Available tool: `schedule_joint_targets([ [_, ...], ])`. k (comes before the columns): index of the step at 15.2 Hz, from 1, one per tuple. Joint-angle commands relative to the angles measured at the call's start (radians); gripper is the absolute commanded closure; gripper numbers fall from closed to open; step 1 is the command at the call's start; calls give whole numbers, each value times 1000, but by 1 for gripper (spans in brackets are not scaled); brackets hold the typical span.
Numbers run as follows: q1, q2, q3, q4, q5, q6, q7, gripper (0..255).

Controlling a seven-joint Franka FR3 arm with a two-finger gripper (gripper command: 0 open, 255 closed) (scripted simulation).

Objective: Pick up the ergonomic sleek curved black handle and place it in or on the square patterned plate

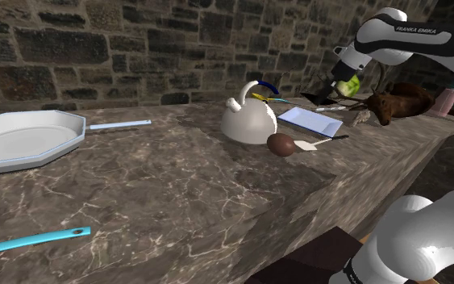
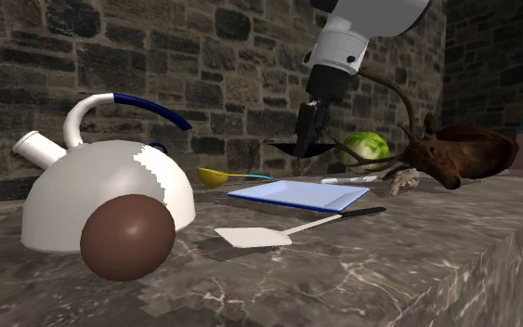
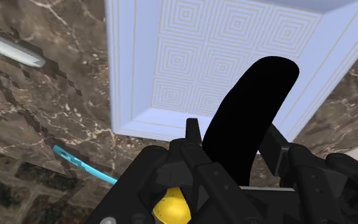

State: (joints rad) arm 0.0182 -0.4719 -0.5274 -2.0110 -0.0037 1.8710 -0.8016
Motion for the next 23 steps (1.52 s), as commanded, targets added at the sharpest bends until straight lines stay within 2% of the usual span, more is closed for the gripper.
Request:
schedule_joint_targets([
  [1,-7,-20,5,-40,-9,20,2,255],
  [12,-18,-36,-11,-199,-18,164,-18,255],
  [19,-18,-36,-11,-199,-18,164,-18,255],
  [20,-18,-36,-11,-199,-18,164,-17,0],
  [23,-18,-36,-11,-199,-18,164,-17,0],
])
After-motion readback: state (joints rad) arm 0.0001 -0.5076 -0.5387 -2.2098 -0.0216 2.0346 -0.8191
